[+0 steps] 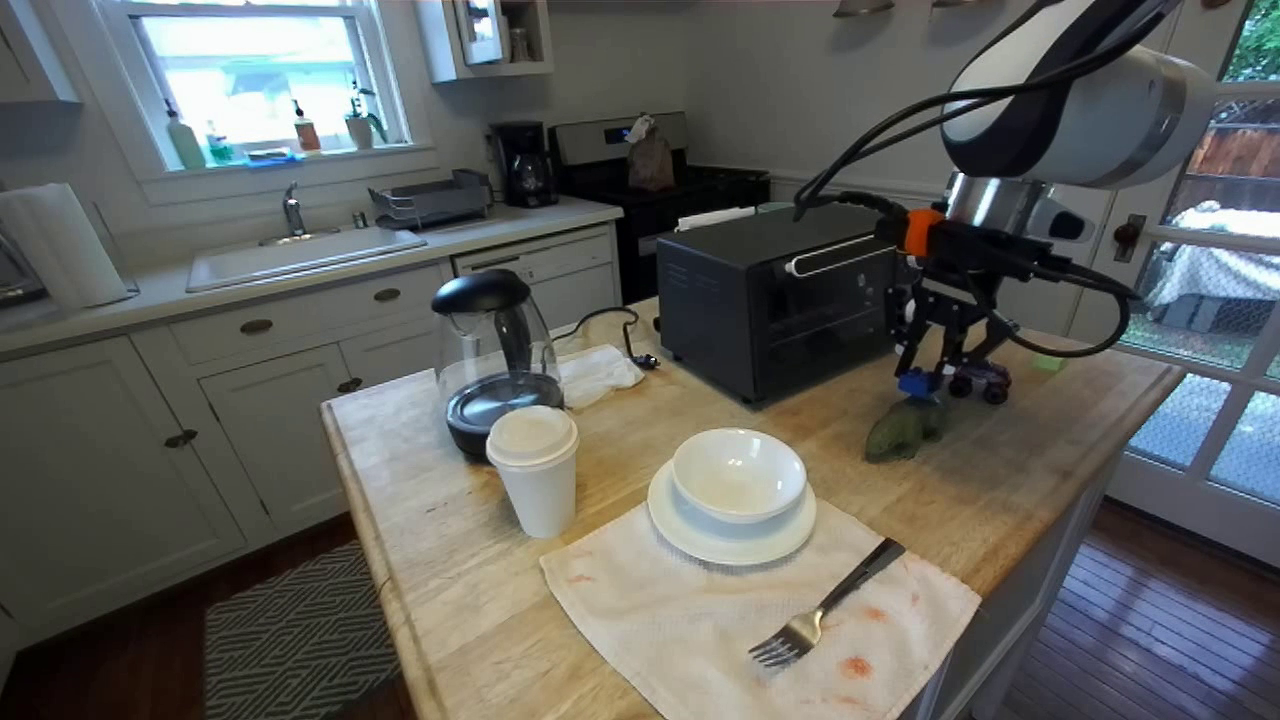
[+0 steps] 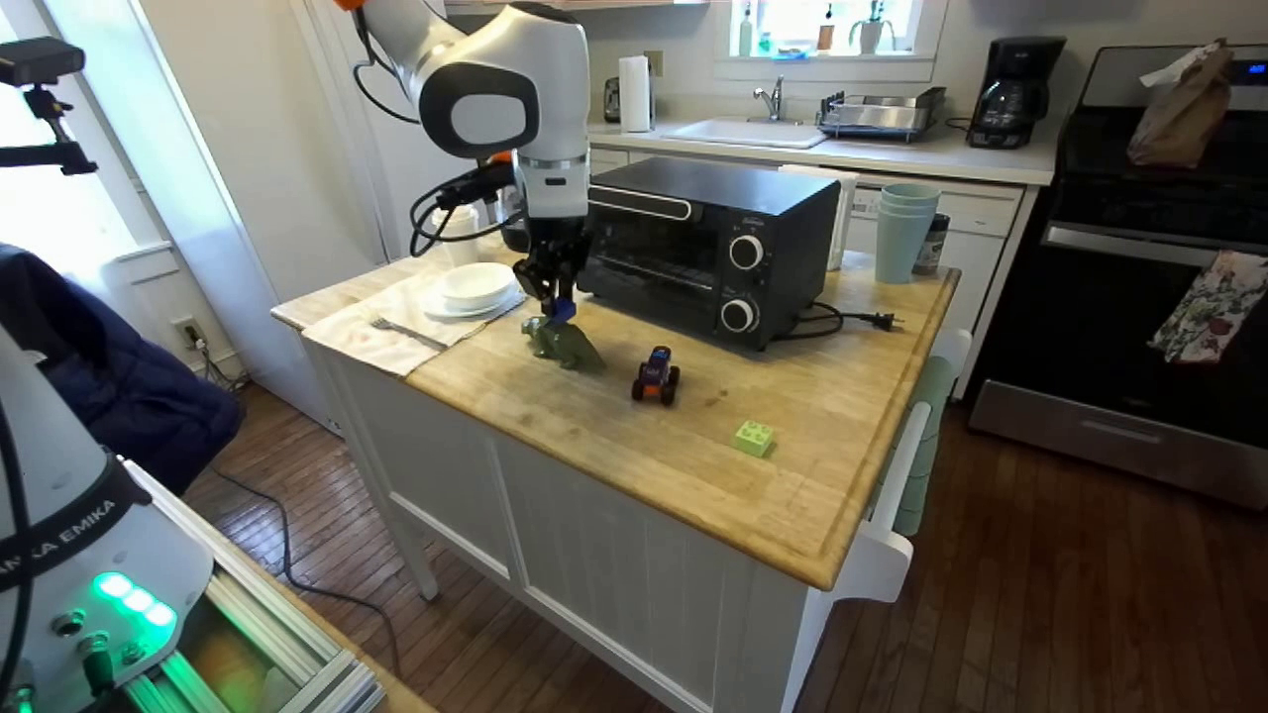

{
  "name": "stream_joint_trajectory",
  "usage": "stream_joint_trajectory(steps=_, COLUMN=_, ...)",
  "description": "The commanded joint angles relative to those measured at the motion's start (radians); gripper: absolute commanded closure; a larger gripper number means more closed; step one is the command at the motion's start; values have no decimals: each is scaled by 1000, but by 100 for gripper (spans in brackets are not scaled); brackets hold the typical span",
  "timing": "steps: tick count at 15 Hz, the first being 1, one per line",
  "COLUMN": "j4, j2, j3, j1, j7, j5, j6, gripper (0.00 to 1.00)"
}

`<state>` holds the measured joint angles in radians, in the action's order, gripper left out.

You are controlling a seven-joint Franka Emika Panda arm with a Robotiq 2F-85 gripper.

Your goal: Put the blue block on top of the toy animal

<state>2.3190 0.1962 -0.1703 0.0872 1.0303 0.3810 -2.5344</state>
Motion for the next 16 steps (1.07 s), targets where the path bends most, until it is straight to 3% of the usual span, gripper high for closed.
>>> stream_joint_trajectory(steps=1, j4=20, j2=-4, j3=5, j1=-4, j7=39, j5=-13, j6=-43, gripper=89)
stream_joint_trajectory(steps=16, j4=57, j2=-4, j3=14, j1=-15, j7=49, j5=-24, j6=-97, gripper=89)
